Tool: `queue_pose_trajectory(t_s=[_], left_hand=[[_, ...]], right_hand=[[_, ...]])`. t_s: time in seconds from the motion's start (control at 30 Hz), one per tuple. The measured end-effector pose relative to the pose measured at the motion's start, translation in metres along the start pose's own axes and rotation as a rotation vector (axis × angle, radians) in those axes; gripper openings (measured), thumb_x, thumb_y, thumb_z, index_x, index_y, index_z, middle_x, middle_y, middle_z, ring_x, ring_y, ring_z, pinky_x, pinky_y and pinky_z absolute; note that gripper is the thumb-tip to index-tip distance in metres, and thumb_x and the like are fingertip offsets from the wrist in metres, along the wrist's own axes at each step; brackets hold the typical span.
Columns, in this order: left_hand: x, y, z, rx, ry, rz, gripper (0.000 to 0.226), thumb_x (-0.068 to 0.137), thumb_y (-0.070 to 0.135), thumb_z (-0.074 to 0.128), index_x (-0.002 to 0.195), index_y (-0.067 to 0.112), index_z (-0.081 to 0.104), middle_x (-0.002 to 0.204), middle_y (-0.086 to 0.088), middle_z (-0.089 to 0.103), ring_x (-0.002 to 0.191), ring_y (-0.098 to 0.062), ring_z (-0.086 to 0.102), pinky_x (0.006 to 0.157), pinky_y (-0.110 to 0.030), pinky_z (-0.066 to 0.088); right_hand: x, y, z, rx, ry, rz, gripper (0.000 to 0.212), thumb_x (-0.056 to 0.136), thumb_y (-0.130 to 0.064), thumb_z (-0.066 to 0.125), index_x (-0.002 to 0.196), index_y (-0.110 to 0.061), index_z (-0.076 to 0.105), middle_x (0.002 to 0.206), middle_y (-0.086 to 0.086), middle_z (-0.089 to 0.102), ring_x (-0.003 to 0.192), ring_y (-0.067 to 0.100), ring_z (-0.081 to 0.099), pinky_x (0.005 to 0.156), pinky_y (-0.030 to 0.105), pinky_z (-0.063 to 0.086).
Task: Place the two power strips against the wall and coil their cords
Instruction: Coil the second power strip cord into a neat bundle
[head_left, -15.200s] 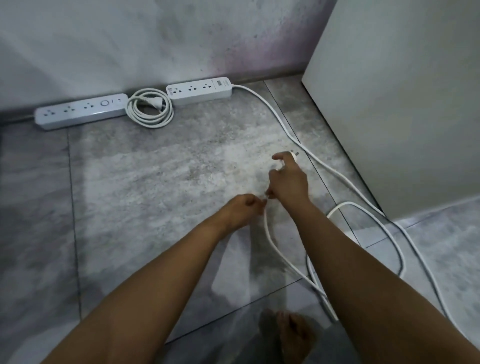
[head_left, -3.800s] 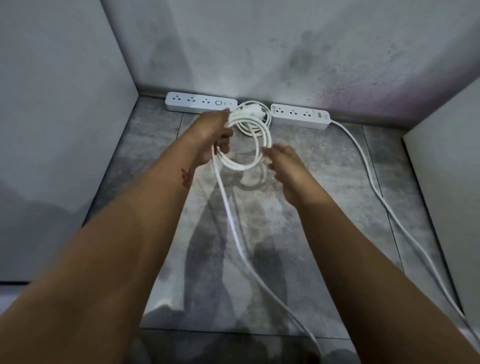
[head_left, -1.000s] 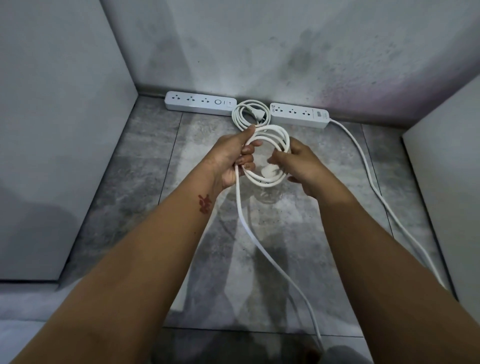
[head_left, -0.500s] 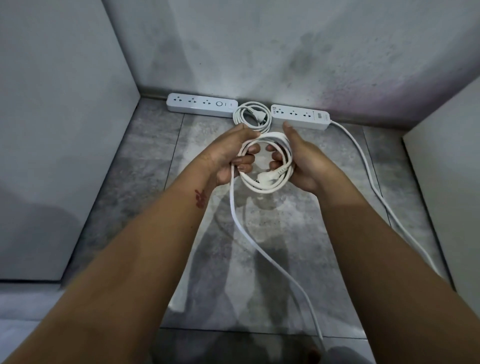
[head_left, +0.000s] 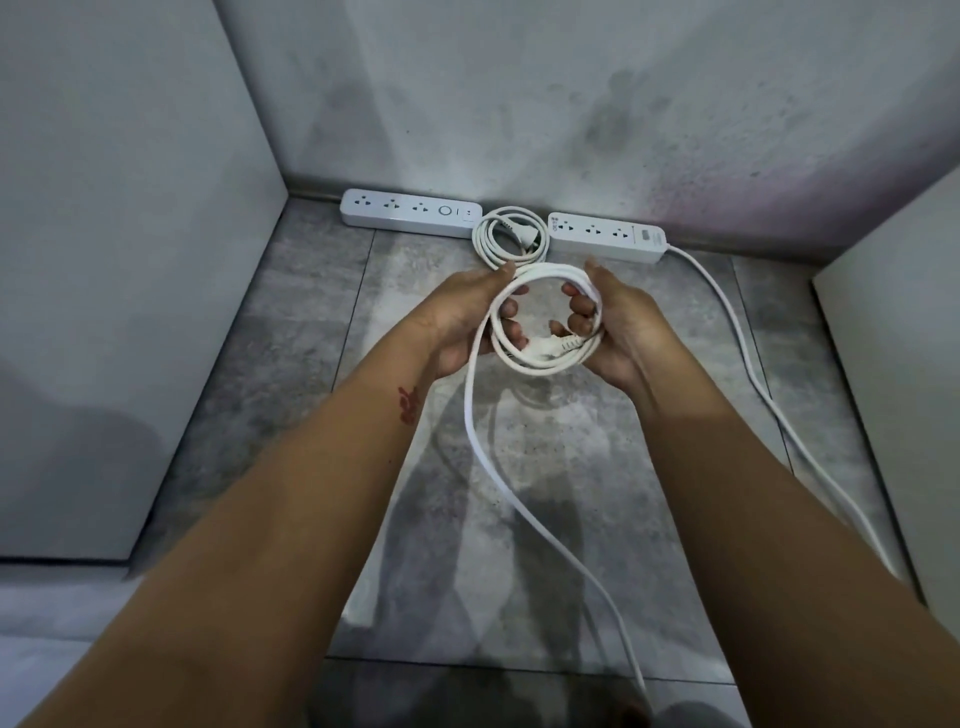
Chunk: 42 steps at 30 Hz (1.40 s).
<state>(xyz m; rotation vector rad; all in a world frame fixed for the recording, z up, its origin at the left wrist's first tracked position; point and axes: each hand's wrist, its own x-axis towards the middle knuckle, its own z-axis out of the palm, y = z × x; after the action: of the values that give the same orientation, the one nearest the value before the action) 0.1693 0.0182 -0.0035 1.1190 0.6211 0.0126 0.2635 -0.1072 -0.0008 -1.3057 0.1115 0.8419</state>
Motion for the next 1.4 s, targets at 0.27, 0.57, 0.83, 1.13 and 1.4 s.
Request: queue_pose_trajectory(t_s=[0.27,0.57,0.83,1.13,1.4], left_hand=[[0.008,-0.003,0.002,0.263,-0.032,0.074,0.023,0.102,0.029,0.047,0.084,0.015,0.05,0.06,0.001,0.036,0.039,-0.007,0.026,0.041,-0.02,0.029],[0.015,-0.014,-0.005,0.479,0.237,0.359,0.033,0.095,0.041,0.056,0.071,0.02,0.046,0.072,-0.002,0.057,0.065,-0.014,0.05,0.067,-0.031,0.044],[0.002,-0.043,-0.01,0.707,0.223,0.479,0.039,0.1,0.045,0.044,0.075,0.015,0.044,0.059,-0.003,0.056,0.053,-0.019,0.055,0.06,-0.037,0.051],[0.014,-0.027,-0.007,0.311,0.364,0.252,0.039,0.094,0.051,0.051,0.079,0.017,0.04,0.066,0.001,0.037,0.052,-0.011,0.032,0.05,-0.026,0.033],[0.009,-0.036,0.022,-0.182,0.189,0.013,0.059,0.099,0.055,0.036,0.127,0.004,0.046,0.107,-0.026,0.067,0.083,-0.036,0.073,0.07,-0.052,0.06]], right_hand=[[-0.007,-0.006,0.006,-0.565,-0.023,0.007,0.036,0.1,-0.036,0.046,0.083,-0.009,0.062,0.06,0.003,0.056,0.041,0.015,0.047,0.06,0.033,0.049],[-0.004,-0.007,0.002,-0.292,0.129,0.016,0.044,0.101,-0.037,0.048,0.067,-0.011,0.047,0.044,-0.003,0.031,0.031,0.009,0.022,0.036,0.016,0.023],[0.002,-0.013,-0.006,-0.051,0.243,-0.006,0.044,0.103,-0.035,0.043,0.066,-0.012,0.043,0.044,-0.003,0.027,0.031,0.009,0.017,0.038,0.013,0.018],[-0.002,-0.003,-0.006,-0.019,0.097,0.098,0.044,0.103,-0.038,0.043,0.067,-0.013,0.04,0.05,-0.004,0.022,0.029,0.008,0.015,0.035,0.014,0.017],[-0.004,0.0,0.015,0.247,0.225,-0.034,0.044,0.104,-0.038,0.041,0.067,-0.014,0.04,0.038,-0.006,0.026,0.028,0.007,0.018,0.032,0.015,0.019]])
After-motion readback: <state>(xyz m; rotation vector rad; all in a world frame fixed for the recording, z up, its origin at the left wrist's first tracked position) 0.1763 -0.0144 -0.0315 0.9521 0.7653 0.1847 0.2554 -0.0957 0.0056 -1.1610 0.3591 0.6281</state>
